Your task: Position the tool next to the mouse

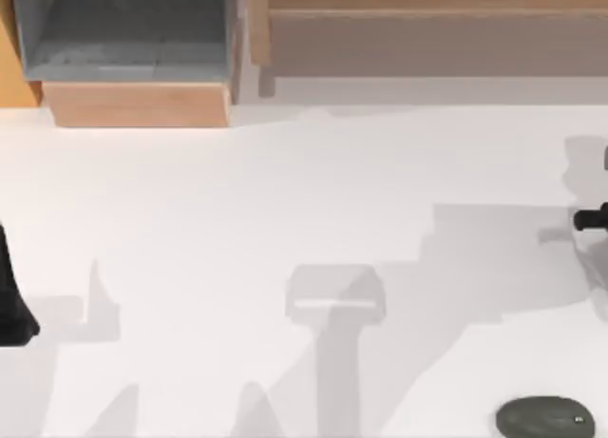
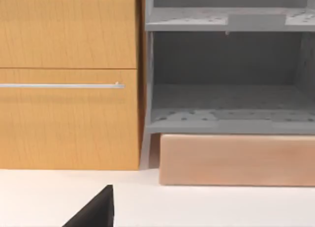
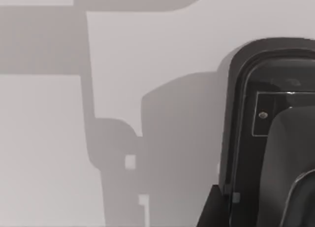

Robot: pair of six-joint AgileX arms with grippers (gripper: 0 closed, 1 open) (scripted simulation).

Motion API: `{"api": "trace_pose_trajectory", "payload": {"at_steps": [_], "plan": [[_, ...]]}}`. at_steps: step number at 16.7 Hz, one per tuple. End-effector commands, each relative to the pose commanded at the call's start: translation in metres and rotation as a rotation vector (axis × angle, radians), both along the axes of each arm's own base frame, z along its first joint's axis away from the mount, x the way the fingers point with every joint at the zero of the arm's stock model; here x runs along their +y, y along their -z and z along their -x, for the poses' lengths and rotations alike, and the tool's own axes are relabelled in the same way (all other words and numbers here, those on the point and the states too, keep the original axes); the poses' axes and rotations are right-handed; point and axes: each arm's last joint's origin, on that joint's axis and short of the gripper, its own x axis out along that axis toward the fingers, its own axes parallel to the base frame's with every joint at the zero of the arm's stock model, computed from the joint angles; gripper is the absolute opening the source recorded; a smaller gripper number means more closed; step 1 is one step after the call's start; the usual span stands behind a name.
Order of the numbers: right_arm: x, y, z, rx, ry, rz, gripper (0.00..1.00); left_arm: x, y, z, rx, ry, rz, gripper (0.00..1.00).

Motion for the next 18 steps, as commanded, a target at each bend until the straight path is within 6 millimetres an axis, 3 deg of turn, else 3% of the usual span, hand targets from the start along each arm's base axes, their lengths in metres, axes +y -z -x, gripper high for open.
{"api": "trace_pose_trajectory", "payload": {"at_steps": [2,11,18], "plan": [[0.0,0.0,0.0,0.0,0.0,0.0,0.0,0.0,0.0,0.0,0.0,0.0,0.0,1.0],[0.0,-0.002,0.0,-0.004,0.0,0.0,0.0,0.0,0.0,0.0,0.0,0.0,0.0,1.0],[0.0,-0.031,0.0,-0.002,0.0,0.0,0.0,0.0,0.0,0.0,0.0,0.0,0.0,1.0]]}}
